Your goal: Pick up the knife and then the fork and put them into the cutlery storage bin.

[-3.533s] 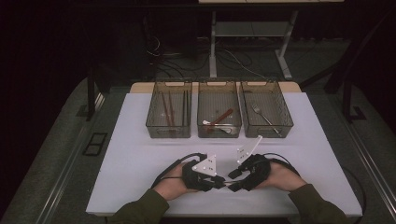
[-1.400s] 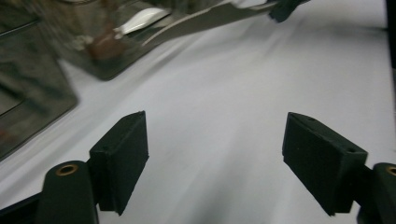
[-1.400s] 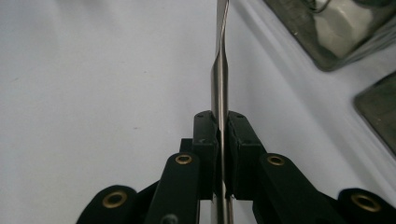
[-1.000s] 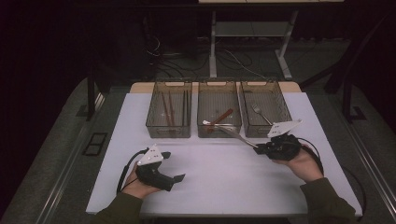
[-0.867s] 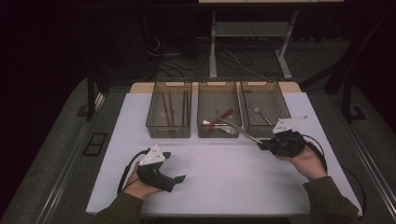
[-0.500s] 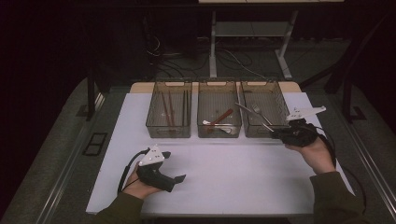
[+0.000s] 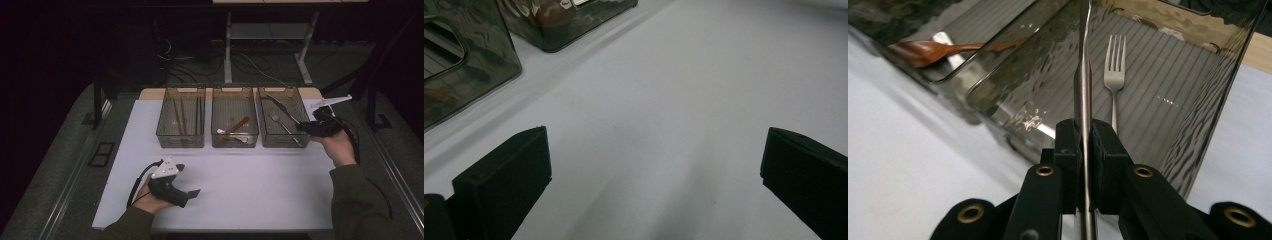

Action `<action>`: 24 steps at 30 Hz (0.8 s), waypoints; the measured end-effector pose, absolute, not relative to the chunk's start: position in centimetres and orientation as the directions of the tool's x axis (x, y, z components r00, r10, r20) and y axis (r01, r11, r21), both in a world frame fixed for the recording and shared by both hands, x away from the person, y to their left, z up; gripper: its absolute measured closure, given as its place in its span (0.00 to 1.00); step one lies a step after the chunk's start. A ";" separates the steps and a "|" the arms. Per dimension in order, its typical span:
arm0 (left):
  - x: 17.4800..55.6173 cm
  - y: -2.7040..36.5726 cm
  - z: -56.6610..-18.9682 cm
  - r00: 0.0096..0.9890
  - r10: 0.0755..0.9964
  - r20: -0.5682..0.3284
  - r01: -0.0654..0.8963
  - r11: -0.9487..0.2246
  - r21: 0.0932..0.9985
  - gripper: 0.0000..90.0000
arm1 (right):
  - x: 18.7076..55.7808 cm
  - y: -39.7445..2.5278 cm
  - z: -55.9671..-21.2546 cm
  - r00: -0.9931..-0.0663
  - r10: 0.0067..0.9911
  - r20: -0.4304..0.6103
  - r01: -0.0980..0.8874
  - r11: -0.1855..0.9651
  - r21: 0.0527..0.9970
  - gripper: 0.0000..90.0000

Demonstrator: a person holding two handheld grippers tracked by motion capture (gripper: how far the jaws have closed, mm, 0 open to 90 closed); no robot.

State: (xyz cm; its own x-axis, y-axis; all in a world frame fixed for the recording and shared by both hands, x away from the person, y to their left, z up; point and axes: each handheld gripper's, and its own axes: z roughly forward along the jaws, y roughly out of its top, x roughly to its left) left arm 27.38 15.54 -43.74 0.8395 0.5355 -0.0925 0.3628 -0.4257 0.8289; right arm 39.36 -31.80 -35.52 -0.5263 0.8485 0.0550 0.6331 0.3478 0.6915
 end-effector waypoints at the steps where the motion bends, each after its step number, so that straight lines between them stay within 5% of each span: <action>1: 27.4 15.5 -43.8 0.841 0.533 -0.093 0.362 -0.427 0.829 0.00 | 39.8 -31.6 -35.5 -0.521 0.852 0.054 0.641 0.349 0.683 0.92; 24: 27.2 15.0 -44.0 0.861 0.496 -0.112 0.364 -0.447 0.817 0.00 | 45.6 -29.3 -39.0 -0.474 0.879 0.046 0.749 0.375 0.546 0.92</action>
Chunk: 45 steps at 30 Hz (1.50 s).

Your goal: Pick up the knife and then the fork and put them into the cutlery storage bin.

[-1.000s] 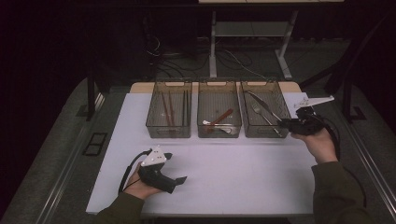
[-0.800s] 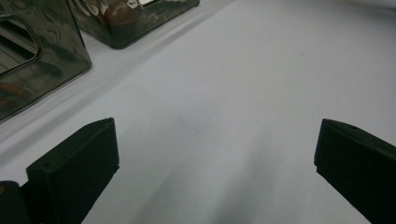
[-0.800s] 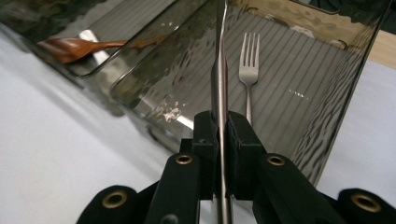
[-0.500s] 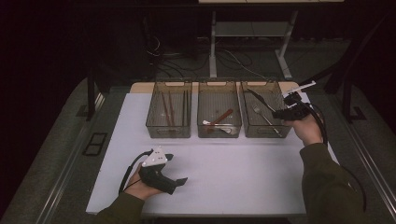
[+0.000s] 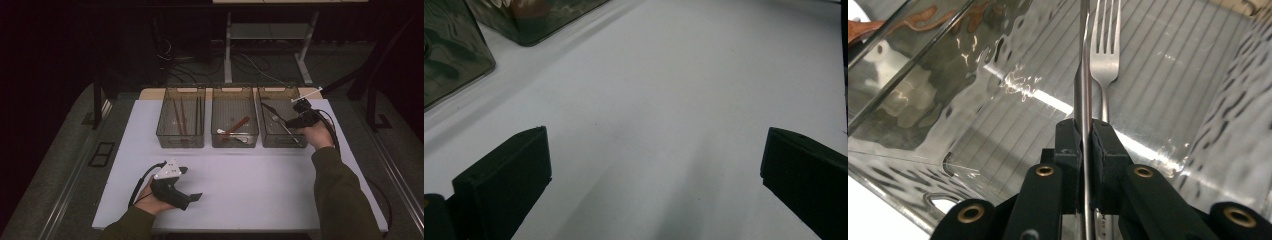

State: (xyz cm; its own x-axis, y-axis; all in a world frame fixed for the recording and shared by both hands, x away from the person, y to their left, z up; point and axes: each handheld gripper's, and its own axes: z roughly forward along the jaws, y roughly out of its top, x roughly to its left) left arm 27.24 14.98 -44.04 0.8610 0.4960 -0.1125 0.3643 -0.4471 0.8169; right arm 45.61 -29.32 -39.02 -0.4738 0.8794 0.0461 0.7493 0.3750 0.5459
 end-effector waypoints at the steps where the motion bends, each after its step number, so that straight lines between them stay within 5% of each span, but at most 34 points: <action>1: 27.2 15.0 -44.0 0.861 0.496 -0.112 0.365 -0.448 0.816 0.00 | 45.7 -29.2 -39.1 -0.473 0.880 0.043 0.752 0.378 0.540 0.92; 17: 27.2 14.8 -44.1 0.866 0.486 -0.115 0.363 -0.455 0.813 0.00 | 46.2 -28.9 -39.9 -0.468 0.883 0.038 0.768 0.386 0.511 0.91; 35: 27.2 14.8 -44.1 0.867 0.485 -0.114 0.361 -0.455 0.814 0.00 | 45.2 -30.2 -37.9 -0.459 0.879 0.127 0.694 0.266 0.670 0.50; 45: 27.5 15.1 -44.1 0.859 0.497 -0.121 0.372 -0.443 0.816 0.00 | 43.0 -31.0 -36.2 -0.478 0.870 0.120 0.619 0.237 0.749 0.38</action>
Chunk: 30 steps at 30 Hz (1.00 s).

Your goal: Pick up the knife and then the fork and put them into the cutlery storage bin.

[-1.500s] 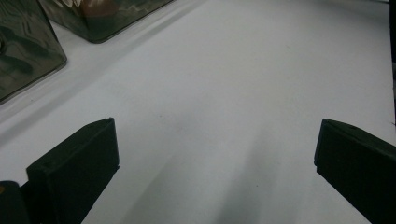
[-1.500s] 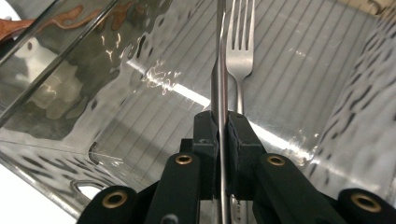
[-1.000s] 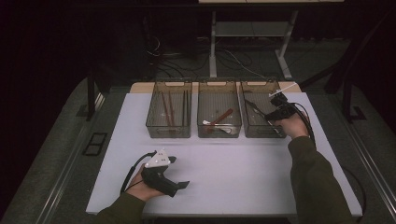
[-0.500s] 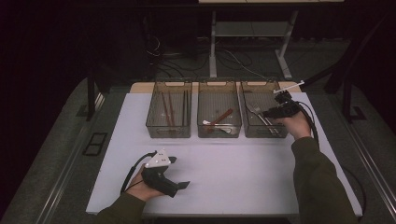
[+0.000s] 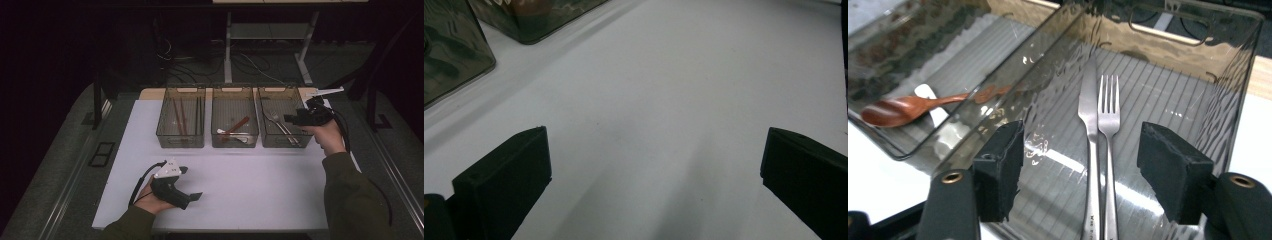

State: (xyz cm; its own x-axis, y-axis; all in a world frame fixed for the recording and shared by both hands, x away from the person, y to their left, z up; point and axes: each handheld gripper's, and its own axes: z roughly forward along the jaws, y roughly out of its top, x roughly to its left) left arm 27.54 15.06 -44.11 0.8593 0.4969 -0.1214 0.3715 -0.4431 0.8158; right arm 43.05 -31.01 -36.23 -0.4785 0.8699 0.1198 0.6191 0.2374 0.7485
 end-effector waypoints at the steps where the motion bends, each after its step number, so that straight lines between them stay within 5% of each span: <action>1: 27.6 15.1 -44.1 0.859 0.497 -0.122 0.372 -0.443 0.816 0.00 | 42.7 -31.1 -36.1 -0.482 0.867 0.127 0.614 0.231 0.755 0.37; 13: 27.3 15.1 -44.1 0.856 0.505 -0.115 0.371 -0.444 0.815 0.00 | 38.4 -30.4 -36.0 -0.518 0.846 0.127 0.533 0.204 0.821 0.23; 30: 27.3 15.4 -44.0 0.853 0.510 -0.112 0.369 -0.435 0.821 0.00 | 32.5 -28.7 -38.8 -0.600 0.792 0.113 0.461 0.227 0.858 0.20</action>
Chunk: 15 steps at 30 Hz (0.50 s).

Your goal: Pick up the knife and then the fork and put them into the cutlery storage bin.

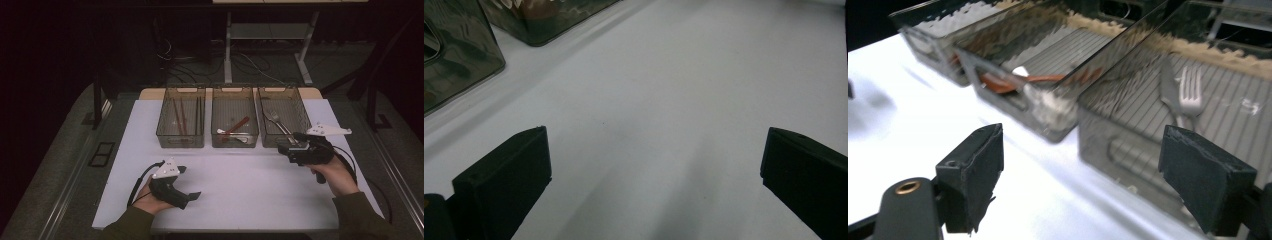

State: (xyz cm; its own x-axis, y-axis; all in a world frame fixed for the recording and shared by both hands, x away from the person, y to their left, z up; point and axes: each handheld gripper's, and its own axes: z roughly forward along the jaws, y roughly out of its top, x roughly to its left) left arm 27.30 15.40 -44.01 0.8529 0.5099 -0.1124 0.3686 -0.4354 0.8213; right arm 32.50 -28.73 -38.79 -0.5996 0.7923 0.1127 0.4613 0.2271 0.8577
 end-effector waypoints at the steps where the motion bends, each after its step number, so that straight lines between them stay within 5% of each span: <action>1: 27.3 15.4 -44.0 0.853 0.509 -0.110 0.368 -0.439 0.820 0.00 | 32.1 -28.7 -39.1 -0.604 0.788 0.117 0.463 0.228 0.856 0.20; 15: 27.0 15.8 -43.7 0.847 0.520 -0.110 0.366 -0.420 0.831 0.00 | 28.0 -28.5 -42.8 -0.666 0.733 0.140 0.468 0.264 0.843 0.20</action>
